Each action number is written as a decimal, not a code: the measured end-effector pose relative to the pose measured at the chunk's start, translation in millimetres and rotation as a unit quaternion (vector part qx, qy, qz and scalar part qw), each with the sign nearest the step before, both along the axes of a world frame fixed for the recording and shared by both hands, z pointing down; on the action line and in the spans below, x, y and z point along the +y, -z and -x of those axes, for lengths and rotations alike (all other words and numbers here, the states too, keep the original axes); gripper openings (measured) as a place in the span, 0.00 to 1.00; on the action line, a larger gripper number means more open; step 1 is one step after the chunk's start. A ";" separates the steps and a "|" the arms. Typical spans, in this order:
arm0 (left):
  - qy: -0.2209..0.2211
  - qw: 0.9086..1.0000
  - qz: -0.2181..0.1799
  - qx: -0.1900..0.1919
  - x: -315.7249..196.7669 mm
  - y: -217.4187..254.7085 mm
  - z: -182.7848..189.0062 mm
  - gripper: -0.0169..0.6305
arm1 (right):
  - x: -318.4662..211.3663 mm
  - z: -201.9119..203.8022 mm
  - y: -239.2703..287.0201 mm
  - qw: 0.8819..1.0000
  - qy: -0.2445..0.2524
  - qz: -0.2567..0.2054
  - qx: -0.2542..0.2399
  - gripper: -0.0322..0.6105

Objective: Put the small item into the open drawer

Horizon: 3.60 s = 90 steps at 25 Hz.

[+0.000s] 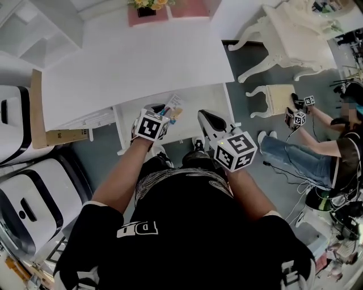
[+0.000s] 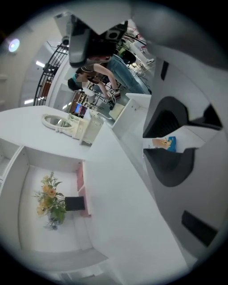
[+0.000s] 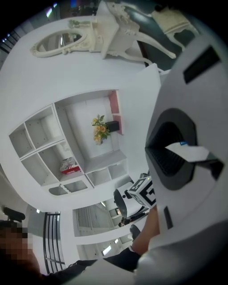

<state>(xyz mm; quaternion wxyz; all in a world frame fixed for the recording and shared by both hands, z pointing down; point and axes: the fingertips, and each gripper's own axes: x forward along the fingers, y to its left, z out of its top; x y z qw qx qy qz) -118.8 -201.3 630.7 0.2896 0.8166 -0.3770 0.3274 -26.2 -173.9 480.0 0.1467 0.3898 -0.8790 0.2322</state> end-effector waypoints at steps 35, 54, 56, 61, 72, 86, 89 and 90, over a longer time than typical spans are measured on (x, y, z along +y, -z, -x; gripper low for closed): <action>0.117 0.977 -0.128 0.126 105.3 171.3 -47.4 0.05 | 68.2 -28.6 39.5 0.985 0.161 -0.049 -0.041 0.06; 0.168 0.964 -0.169 0.121 197.4 208.4 -146.7 0.05 | 144.9 -123.9 58.5 0.977 0.172 -0.037 -0.121 0.06; 0.175 0.963 -0.167 0.118 205.8 209.3 -143.0 0.05 | 151.4 -122.2 58.9 0.976 0.177 -0.039 -0.119 0.06; 0.180 0.960 -0.181 0.116 210.8 219.6 -125.3 0.05 | 163.8 -113.7 59.1 0.976 0.185 -0.050 -0.103 0.06; 0.124 0.967 -0.186 0.120 218.7 235.0 -106.1 0.05 | 170.5 -100.4 82.0 0.985 0.133 -0.069 -0.084 0.06; 0.106 0.972 -0.174 0.120 240.3 229.7 -76.4 0.05 | 190.1 -70.2 80.2 0.989 0.113 -0.064 -0.065 0.06; 0.103 0.972 -0.174 0.117 243.4 229.6 -72.0 0.05 | 193.0 -64.0 80.1 0.989 0.115 -0.063 -0.065 0.06; 0.101 0.973 -0.174 0.116 243.6 230.1 -71.2 0.05 | 193.2 -62.7 80.3 0.989 0.115 -0.063 -0.065 0.06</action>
